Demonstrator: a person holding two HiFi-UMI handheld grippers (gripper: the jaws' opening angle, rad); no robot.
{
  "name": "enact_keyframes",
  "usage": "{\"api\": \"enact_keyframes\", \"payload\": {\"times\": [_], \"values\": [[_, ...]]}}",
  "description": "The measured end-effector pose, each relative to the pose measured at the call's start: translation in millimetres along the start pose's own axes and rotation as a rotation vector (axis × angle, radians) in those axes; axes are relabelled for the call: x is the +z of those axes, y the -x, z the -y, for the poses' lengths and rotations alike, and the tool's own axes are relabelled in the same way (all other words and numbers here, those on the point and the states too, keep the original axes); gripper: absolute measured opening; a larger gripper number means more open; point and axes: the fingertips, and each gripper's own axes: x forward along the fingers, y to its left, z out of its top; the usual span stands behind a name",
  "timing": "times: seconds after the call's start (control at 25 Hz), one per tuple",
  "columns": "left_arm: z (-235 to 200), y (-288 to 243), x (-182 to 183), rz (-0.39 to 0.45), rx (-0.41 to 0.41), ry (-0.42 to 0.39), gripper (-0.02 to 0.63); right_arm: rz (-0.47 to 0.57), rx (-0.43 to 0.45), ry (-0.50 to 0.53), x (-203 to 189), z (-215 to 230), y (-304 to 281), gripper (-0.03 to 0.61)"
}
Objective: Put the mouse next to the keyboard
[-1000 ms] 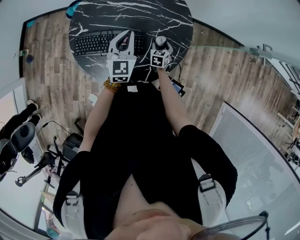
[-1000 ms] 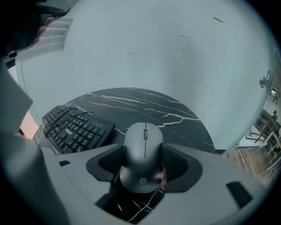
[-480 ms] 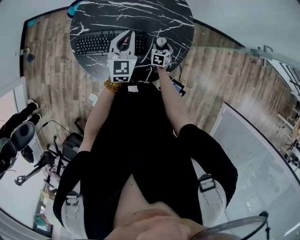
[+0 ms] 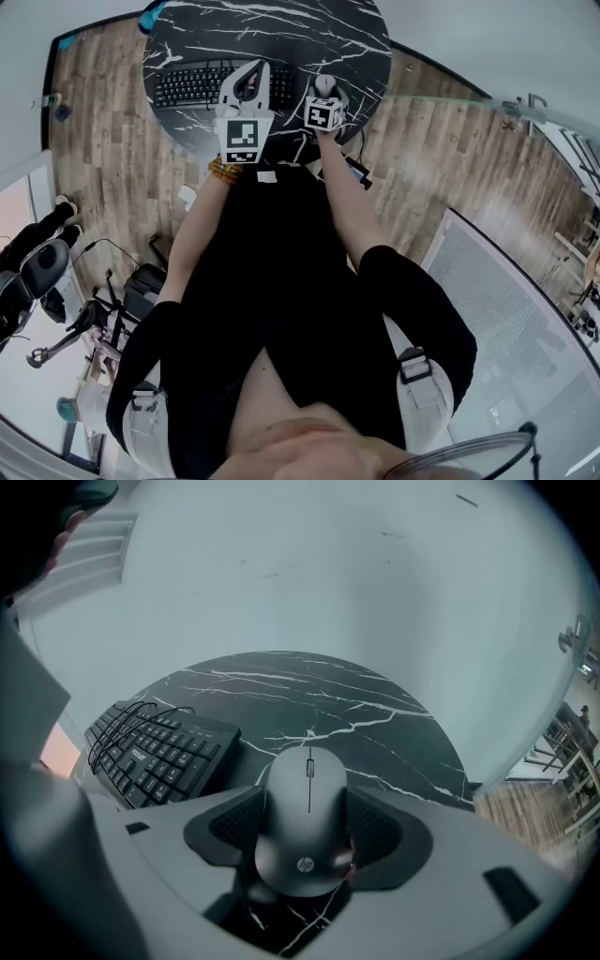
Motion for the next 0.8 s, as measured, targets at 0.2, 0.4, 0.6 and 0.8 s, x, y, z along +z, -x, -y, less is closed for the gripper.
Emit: {"api": "enact_keyframes", "payload": {"times": [0.2,0.4,0.6,0.8], "values": [[0.0,-0.7,-1.3,-0.001,-0.001,0.004,0.009,-0.004,0.006,0.009,0.6,-1.4,-0.2,0.278],[1.7,-2.1,-1.9,-0.005,0.0,0.011,0.009,-0.023,0.024,0.01,-2.0,-4.8,-4.3,0.278],[5.2,-2.1,-1.5,-0.005,-0.008,0.008,0.009,-0.03,0.043,-0.017,-3.2,-5.8,-3.6,0.278],[5.0,-1.6,-3.1,-0.005,-0.006,0.01,0.009,-0.024,0.042,-0.001,-2.1,-6.4,-4.1,0.278]]}}
